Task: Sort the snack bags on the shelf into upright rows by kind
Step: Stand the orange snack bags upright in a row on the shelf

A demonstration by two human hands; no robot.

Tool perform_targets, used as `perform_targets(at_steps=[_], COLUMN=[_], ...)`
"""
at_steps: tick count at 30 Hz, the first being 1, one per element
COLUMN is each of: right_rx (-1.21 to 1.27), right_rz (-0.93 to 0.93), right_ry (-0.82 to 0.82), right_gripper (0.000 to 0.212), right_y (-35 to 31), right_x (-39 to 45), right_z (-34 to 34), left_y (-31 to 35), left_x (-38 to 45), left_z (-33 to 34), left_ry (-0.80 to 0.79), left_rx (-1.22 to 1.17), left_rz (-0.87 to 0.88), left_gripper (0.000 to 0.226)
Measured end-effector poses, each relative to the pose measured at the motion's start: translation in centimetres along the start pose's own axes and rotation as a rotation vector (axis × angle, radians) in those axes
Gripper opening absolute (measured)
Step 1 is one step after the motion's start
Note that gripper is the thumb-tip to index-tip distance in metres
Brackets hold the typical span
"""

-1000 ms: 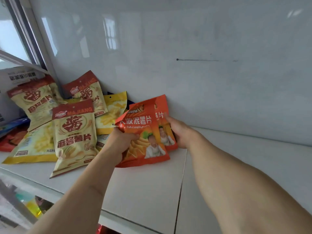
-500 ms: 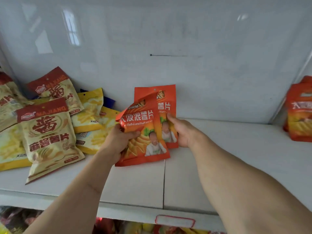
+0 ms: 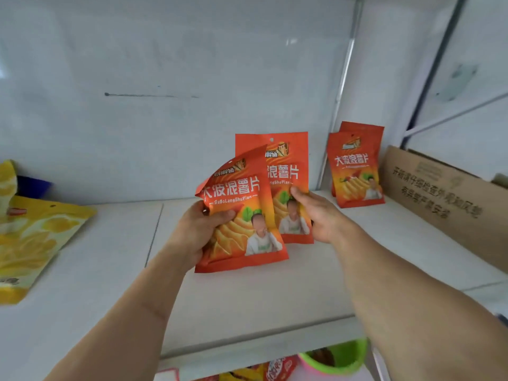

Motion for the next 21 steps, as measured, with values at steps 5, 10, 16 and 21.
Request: perform_targets(at_steps=[5, 10, 16, 21], right_rx=[-0.011, 0.013, 0.013, 0.075], right_rz=[-0.051, -0.155, -0.151, -0.134], right_ry=[-0.019, 0.049, 0.091, 0.122], right_gripper=[0.021, 0.003, 0.015, 0.013], right_y=[1.5, 2.5, 3.0, 4.0], right_x=[1.5, 4.7, 8.2, 10.7], right_z=[-8.3, -18.4, -25.7, -29.1], left_y=[-4.2, -7.4, -9.9, -11.6], left_x=[2.1, 4.4, 6.4, 7.8], left_z=[8.4, 15.0, 21.3, 24.2], left_ry=[-0.019, 0.020, 0.066, 0.105], left_rx=[0.016, 0.030, 0.046, 0.079], left_rz=[-0.006, -0.010, 0.009, 0.003], left_gripper=[0.042, 0.049, 0.047, 0.043])
Point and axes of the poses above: each hand's wrist, its own x-axis towards the middle knuckle, its own z-axis out of the palm, y = z × x, the point moved 10 cm from there along x, towards the middle knuckle, and after that the axes turned 12 degrees about -x, right-handed, at the moved point
